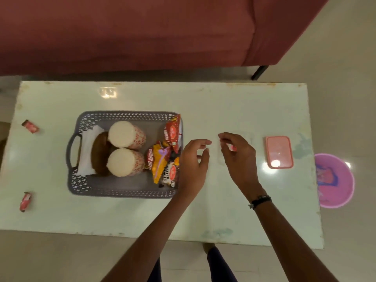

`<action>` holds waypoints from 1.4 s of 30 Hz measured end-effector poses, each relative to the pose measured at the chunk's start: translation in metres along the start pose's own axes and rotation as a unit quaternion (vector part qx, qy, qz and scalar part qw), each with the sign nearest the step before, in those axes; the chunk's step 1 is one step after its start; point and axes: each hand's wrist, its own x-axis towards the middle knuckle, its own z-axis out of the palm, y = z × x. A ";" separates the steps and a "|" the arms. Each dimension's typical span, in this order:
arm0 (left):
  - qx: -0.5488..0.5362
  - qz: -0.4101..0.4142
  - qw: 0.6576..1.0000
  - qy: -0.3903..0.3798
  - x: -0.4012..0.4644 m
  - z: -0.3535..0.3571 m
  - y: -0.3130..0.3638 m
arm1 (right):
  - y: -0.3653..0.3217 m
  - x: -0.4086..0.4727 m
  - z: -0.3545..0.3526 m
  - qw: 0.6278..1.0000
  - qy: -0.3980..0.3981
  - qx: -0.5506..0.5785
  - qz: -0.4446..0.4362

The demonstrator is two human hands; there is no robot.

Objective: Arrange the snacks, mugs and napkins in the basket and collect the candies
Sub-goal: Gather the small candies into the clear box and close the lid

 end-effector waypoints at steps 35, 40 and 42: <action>-0.074 -0.329 0.912 0.233 0.003 -0.440 -0.320 | -0.201 -0.029 0.501 0.916 -0.349 -0.104 -0.167; -0.084 -0.355 0.912 0.190 0.032 -0.448 -0.327 | -0.216 0.008 0.548 0.895 -0.315 -0.213 -0.235; -0.086 -0.365 0.909 0.180 0.036 -0.448 -0.329 | -0.220 0.019 0.566 0.873 -0.315 -0.259 -0.266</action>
